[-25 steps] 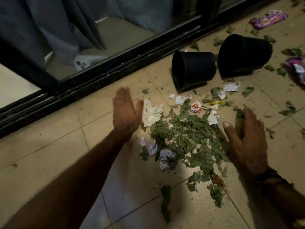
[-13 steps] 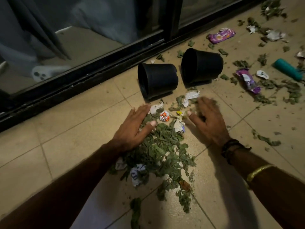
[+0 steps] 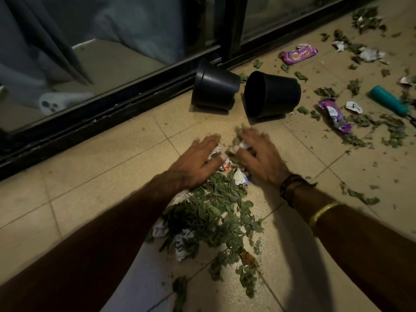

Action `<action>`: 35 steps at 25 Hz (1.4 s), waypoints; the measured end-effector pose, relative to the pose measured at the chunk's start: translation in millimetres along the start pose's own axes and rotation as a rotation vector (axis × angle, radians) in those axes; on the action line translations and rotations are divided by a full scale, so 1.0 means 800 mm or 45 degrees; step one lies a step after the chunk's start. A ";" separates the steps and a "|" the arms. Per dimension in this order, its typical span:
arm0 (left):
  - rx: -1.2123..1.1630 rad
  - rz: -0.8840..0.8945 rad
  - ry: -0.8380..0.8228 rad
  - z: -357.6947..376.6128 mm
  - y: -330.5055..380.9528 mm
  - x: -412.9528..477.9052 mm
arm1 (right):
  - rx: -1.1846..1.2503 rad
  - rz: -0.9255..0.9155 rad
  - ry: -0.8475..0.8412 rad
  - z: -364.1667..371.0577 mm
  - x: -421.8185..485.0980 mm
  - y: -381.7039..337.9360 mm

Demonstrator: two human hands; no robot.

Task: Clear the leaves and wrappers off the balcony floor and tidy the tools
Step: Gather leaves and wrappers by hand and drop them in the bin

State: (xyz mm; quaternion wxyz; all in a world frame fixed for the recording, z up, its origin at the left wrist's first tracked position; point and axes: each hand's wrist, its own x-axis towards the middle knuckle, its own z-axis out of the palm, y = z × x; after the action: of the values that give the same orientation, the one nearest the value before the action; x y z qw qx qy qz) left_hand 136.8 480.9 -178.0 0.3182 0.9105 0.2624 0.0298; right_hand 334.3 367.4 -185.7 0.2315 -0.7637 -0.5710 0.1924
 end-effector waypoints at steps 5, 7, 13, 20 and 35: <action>-0.189 -0.088 0.139 -0.005 0.003 -0.006 | 0.143 -0.033 0.395 -0.009 -0.014 -0.015; -0.145 -0.146 0.025 -0.002 0.007 0.018 | 0.012 0.152 0.285 -0.011 0.009 -0.011; -0.095 -0.062 -0.049 0.007 0.019 -0.001 | -0.015 -0.024 -0.177 0.017 -0.009 -0.039; 0.024 -0.101 0.078 -0.021 0.007 -0.116 | 0.117 0.158 0.260 -0.006 -0.131 -0.031; 0.048 -0.523 0.488 0.053 0.004 -0.184 | -0.034 0.872 0.653 -0.066 -0.237 0.061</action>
State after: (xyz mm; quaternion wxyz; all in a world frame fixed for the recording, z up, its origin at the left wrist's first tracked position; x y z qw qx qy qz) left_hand 21.2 381.5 -193.5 0.2453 0.8216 0.4975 0.1315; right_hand 350.2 166.2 -165.3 0.2787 -0.9354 -0.2108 0.0545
